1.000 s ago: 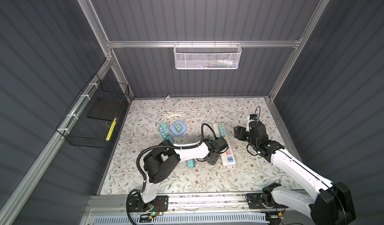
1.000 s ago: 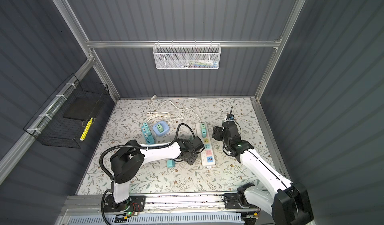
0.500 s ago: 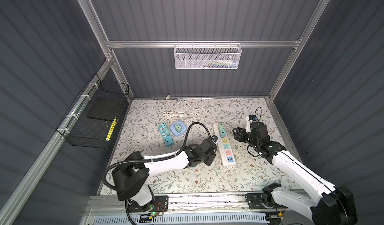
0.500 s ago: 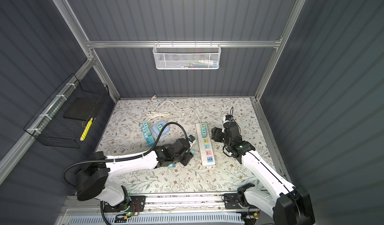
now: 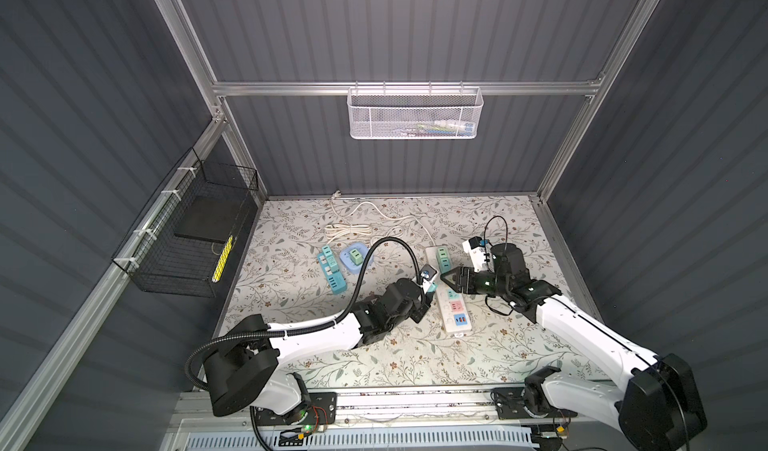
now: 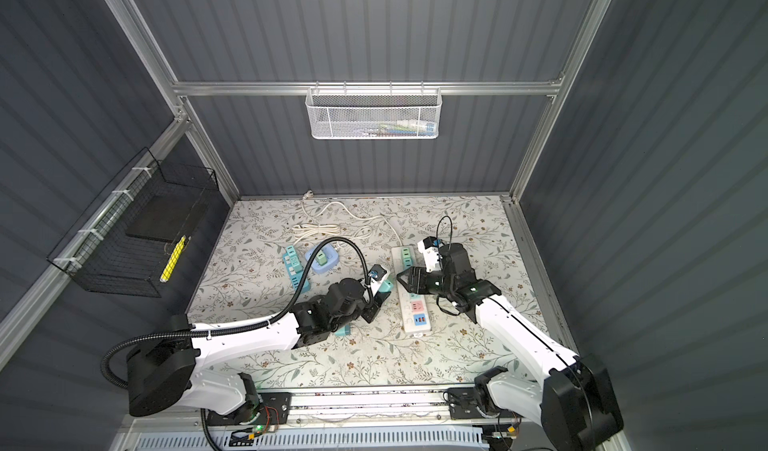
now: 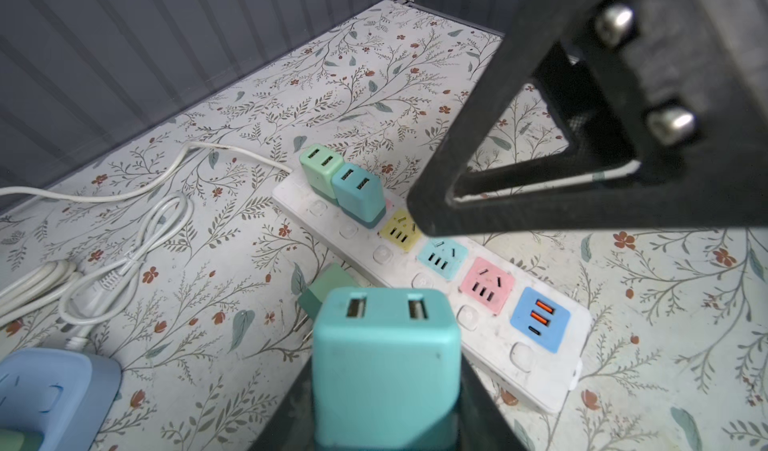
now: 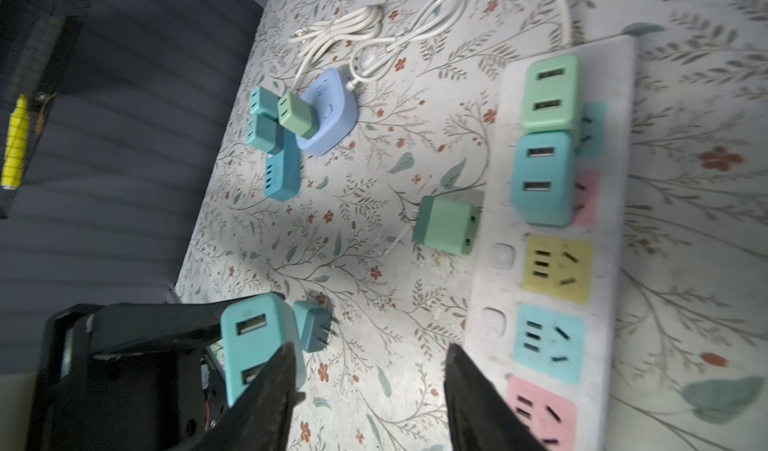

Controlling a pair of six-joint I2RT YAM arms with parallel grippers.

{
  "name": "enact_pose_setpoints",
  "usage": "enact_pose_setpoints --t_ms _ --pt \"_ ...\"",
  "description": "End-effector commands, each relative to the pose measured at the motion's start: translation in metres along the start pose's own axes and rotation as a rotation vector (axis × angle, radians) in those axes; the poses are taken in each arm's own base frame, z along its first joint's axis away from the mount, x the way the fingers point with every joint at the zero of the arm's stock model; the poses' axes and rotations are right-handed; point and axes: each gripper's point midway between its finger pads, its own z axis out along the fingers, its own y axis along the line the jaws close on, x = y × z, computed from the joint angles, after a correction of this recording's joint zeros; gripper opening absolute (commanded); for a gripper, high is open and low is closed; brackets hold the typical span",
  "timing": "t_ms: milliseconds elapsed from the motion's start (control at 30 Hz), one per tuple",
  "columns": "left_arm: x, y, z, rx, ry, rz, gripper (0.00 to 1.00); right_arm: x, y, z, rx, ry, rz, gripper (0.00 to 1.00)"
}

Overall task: Insert the plug
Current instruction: 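Lift the teal adapter with left gripper toward right gripper while right gripper reaches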

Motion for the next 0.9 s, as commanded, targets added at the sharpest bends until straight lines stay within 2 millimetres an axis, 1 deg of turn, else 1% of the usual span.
enact_pose_setpoints --t_ms 0,100,333,467,567,667,733,800,833,867 --pt "-0.012 0.001 -0.001 -0.018 -0.045 0.035 0.34 -0.006 0.034 -0.001 -0.153 0.006 -0.045 0.59" --pt "-0.012 -0.001 -0.001 -0.004 -0.045 0.037 0.33 -0.003 0.043 0.000 -0.193 0.019 -0.064 0.59" --pt "-0.017 -0.004 -0.003 0.017 -0.053 0.030 0.33 0.001 0.050 0.012 -0.232 0.068 -0.066 0.58" --pt "-0.020 -0.003 -0.005 0.011 -0.058 0.033 0.33 0.004 0.054 0.019 -0.238 0.090 -0.070 0.54" --pt "-0.021 -0.003 -0.005 0.011 -0.061 0.036 0.33 0.006 0.055 0.022 -0.241 0.102 -0.072 0.48" --pt "-0.022 -0.003 -0.005 0.010 -0.062 0.036 0.33 0.009 0.055 0.024 -0.242 0.116 -0.073 0.38" --pt "-0.022 -0.002 -0.005 0.005 -0.061 0.038 0.34 0.010 0.055 0.026 -0.241 0.125 -0.070 0.34" --pt "-0.024 -0.002 -0.005 0.003 -0.065 0.039 0.37 0.011 0.056 0.026 -0.240 0.128 -0.076 0.29" --pt "-0.023 -0.002 -0.004 0.000 -0.061 0.040 0.41 0.011 0.055 0.026 -0.234 0.127 -0.077 0.28" --pt "-0.023 0.000 -0.004 -0.009 -0.058 0.038 0.49 0.010 0.055 0.025 -0.226 0.123 -0.081 0.27"
